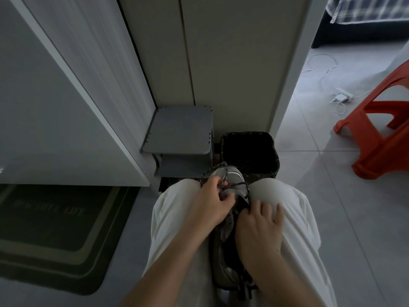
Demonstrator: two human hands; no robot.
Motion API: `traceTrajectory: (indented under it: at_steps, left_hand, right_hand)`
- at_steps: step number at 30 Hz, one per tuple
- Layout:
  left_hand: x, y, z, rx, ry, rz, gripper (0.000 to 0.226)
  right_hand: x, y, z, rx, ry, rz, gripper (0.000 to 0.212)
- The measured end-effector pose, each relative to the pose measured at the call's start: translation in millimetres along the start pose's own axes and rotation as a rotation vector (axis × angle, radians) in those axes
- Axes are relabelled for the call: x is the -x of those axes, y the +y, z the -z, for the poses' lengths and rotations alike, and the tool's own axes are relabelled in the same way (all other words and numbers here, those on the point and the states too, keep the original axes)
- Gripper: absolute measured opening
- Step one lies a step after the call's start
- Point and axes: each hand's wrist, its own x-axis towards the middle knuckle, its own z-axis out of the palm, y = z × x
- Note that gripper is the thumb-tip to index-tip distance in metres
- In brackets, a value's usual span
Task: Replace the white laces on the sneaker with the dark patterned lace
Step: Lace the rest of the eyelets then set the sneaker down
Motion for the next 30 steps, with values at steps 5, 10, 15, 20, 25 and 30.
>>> traceTrajectory:
  at_steps: [5,10,15,20,25,30]
  left_hand:
    - [-8.3,-1.3,1.3,-0.042,-0.08,0.137,0.044]
    - [-9.5,-10.2,5.6,0.151,-0.098,0.164,0.038]
    - [-7.3,-18.4,3.9,0.218,-0.067,0.081,0.033]
    - [-10.2,-18.3,7.4,0.195,-0.072,0.063,0.034]
    - [-6.2,-21.0,22.2,0.304,-0.089,0.084,0.032]
    - [1.0,-14.2,31.4,0.349,-0.089,0.05,0.025]
  right_hand:
    - [-6.4,4.8,-4.5,-0.152,0.061,-0.022,0.023]
    - [-5.5,16.1,-7.0,-0.15,0.103,0.085,0.031]
    - [10.3,25.2,2.2,-0.159,0.131,0.237,0.03]
    - [13.4,29.3,5.3,-0.175,0.049,0.258,0.017]
    - [15.3,24.8,7.4,-0.271,0.069,0.356,0.021]
    - [18.1,20.1,15.5,-0.299,0.12,0.427,0.023]
